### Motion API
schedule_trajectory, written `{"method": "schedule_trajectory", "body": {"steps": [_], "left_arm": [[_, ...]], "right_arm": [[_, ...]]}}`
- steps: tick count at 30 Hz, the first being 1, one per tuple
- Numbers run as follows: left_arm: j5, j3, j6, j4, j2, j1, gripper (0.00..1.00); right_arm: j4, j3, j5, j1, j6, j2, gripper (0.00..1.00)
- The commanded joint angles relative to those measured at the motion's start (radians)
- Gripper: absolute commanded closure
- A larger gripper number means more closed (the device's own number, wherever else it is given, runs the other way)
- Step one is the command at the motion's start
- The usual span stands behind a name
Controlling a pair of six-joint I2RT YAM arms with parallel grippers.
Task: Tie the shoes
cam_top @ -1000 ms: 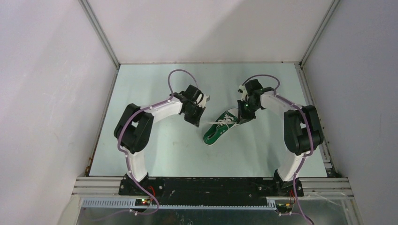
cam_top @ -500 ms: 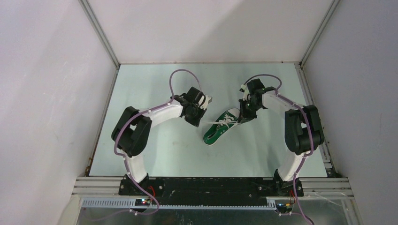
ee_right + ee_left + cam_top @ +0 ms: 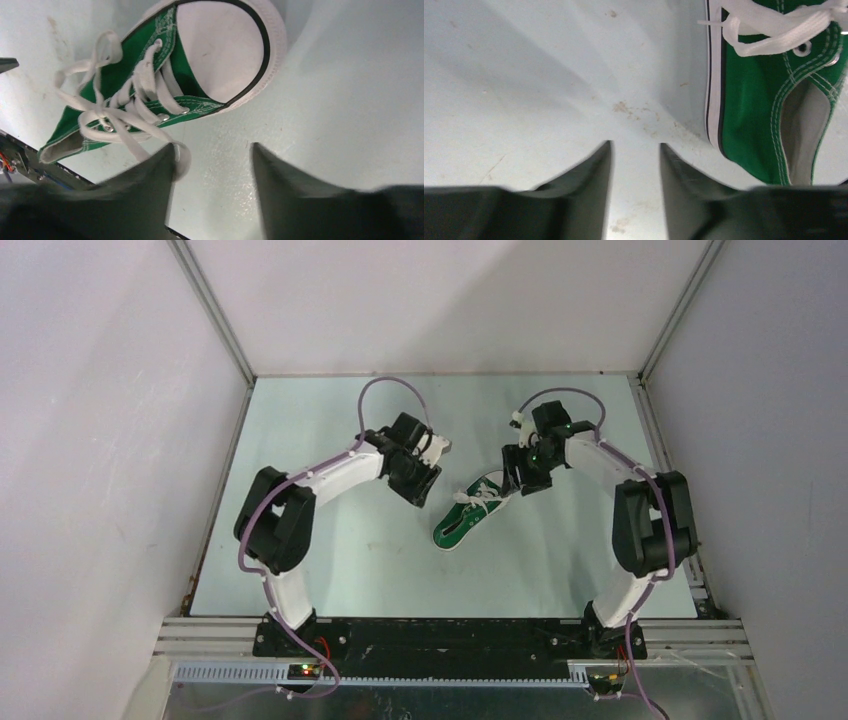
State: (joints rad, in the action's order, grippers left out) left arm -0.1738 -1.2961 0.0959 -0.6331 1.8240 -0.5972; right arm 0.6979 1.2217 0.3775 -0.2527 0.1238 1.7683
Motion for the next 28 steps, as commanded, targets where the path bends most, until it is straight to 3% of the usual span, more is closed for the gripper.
{"method": "schedule_trajectory", "body": {"steps": [1, 5, 8, 9, 11, 14, 16, 18, 25, 28], "left_arm": [[-0.057, -0.108, 0.068, -0.079, -0.066, 0.053, 0.47], [-0.021, -0.182, 0.058, -0.16, -0.118, 0.12, 0.32], [0.049, -0.237, 0.007, -0.16, -0.195, 0.184, 0.2], [0.07, -0.239, -0.009, -0.145, -0.218, 0.195, 0.08], [0.135, -0.236, -0.054, -0.086, -0.286, 0.226, 0.01], [0.253, -0.189, -0.118, -0.017, -0.354, 0.243, 0.0], [0.185, -0.146, -0.11, -0.06, -0.342, 0.244, 0.0], [0.08, -0.135, -0.044, -0.121, -0.335, 0.235, 0.0], [0.244, -0.201, 0.023, -0.096, -0.377, 0.21, 0.0], [0.245, -0.203, 0.014, -0.086, -0.375, 0.213, 0.0]], "right_arm": [[0.007, 0.067, -0.018, 0.029, -0.089, -0.144, 0.3], [0.073, 0.143, -0.043, 0.094, -0.146, -0.208, 0.05], [0.102, 0.242, -0.036, 0.166, -0.154, -0.224, 0.01], [0.103, 0.262, -0.036, 0.204, -0.151, -0.225, 0.01], [0.087, 0.318, -0.071, 0.238, -0.133, -0.226, 0.0], [0.02, 0.357, -0.238, 0.274, -0.093, -0.235, 0.0], [-0.008, 0.343, -0.304, 0.276, -0.081, -0.241, 0.0], [-0.008, 0.326, -0.322, 0.276, -0.073, -0.24, 0.0], [-0.05, 0.273, -0.301, 0.256, -0.066, -0.285, 0.0], [-0.058, 0.268, -0.292, 0.216, -0.1, -0.283, 0.0]]}}
